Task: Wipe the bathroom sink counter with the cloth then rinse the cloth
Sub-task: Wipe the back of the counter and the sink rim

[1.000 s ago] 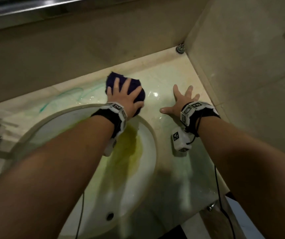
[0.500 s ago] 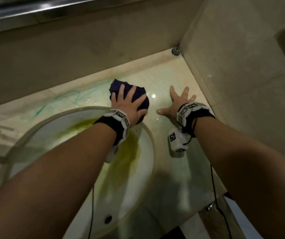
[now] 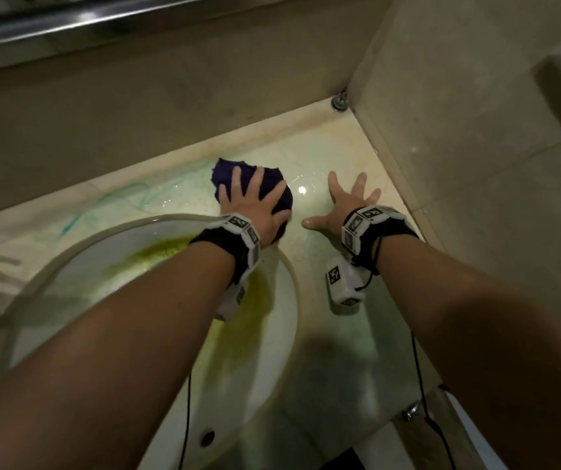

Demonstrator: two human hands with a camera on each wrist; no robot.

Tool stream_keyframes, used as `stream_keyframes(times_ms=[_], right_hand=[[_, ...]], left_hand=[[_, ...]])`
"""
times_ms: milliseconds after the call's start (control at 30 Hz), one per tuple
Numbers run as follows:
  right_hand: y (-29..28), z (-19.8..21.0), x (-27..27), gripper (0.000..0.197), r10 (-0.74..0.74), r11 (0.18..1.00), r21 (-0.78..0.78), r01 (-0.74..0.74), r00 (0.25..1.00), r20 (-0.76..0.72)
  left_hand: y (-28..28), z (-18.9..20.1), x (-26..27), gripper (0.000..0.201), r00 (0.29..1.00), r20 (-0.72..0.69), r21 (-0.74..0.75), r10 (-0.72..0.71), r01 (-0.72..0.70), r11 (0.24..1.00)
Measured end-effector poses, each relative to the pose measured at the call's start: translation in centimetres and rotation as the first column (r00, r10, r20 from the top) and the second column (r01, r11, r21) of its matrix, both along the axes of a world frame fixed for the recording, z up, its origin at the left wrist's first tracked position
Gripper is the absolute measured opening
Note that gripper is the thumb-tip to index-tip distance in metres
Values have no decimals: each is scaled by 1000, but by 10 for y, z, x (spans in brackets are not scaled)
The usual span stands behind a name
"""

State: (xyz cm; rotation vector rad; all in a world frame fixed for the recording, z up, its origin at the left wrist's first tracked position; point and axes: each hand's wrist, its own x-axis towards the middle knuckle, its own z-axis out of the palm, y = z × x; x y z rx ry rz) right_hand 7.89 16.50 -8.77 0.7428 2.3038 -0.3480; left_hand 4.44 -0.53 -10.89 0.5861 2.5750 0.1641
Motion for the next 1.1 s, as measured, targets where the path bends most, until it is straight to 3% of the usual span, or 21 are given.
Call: stream_keyframes(times_ms=[133,233,367,467,600,700,833,967,1100], right_hand=[[3,-1,2,114,6,1000,-9,-6,1000,-6],[3,-1,2,114,-1,1000,-8,1,1000,3],[1,1,0,115,-8,1000,-11,8,1000,-1],[2,0,1,115,-11,1000,-9,11,1000,4],[3,-3,1,114,0,1000,-9,0,1000,0],[4,-1,1,114,-12,1000,-19,11,1000,-7],[3,-1,0,115,-6,1000,-11,5,1000,-2],[1,-2,0,113,-6,1000,5,6,1000,4],[1,-5,0,113,4,1000,28,-4,1000,-2]], left_hand=[[-40,2,-45,59,987,28,-36,157,-156,987],[-35,-1,-34,61,971,-47,-17,235,-236,972],[-7,-3,6,62,990,-23,-10,138,-139,990],[-17,-5,-19,57,997,-51,-1,51,-51,999],[-53,-5,-53,55,979,-14,-55,205,-205,977],[-47,-3,-30,57,964,-71,-21,256,-258,966],[-25,-4,-8,58,975,-78,-11,206,-207,978],[-9,-6,-26,58,993,-57,-21,108,-109,994],[-15,-10,-36,58,988,-96,53,123,-119,992]])
